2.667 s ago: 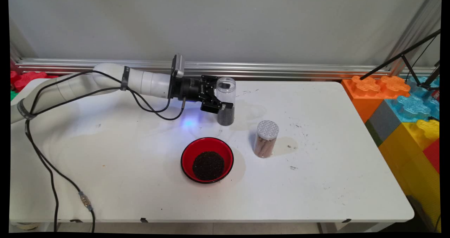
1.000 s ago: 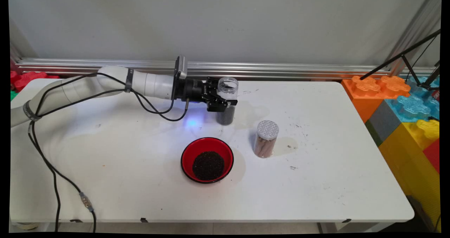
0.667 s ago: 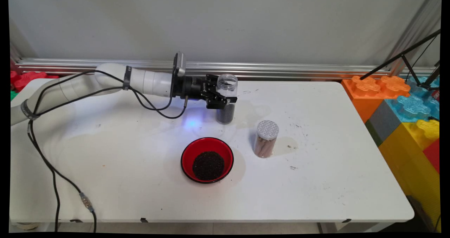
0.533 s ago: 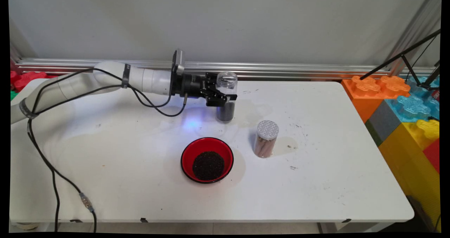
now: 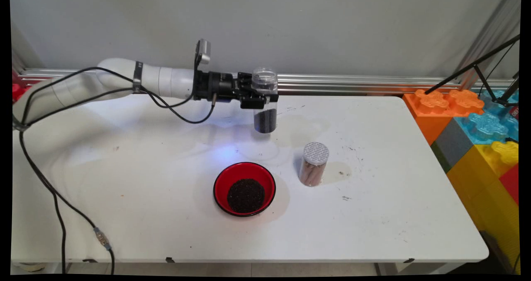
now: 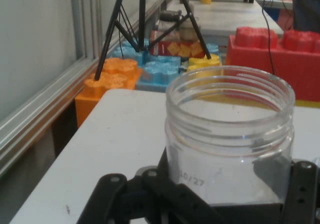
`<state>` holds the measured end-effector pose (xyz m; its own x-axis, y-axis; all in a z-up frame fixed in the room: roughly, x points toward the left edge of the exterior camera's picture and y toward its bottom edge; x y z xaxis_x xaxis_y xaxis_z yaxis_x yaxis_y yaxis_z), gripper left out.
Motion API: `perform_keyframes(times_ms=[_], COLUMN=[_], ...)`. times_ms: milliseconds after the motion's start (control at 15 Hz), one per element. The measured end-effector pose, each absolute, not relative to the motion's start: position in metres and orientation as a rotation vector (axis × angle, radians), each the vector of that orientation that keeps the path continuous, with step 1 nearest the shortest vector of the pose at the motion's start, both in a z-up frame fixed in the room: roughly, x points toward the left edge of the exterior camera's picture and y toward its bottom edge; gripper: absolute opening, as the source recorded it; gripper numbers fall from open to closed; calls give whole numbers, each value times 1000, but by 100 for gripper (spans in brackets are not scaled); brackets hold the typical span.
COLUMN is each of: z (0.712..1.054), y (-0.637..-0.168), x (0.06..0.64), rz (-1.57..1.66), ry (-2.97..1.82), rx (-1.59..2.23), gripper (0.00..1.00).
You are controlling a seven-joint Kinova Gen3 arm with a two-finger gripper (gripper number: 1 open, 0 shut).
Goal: Pour the black seasoning powder in the red bowl
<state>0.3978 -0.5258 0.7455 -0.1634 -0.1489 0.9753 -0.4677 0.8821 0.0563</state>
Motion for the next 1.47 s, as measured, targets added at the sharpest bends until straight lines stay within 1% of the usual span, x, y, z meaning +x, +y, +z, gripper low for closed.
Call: perform_keyframes(times_ms=[800,1467], z=[803,827], y=[-510,-499], x=[398,401], rz=[307,373], ry=[-1735,-1786], rx=[388,256], gripper=[0,0])
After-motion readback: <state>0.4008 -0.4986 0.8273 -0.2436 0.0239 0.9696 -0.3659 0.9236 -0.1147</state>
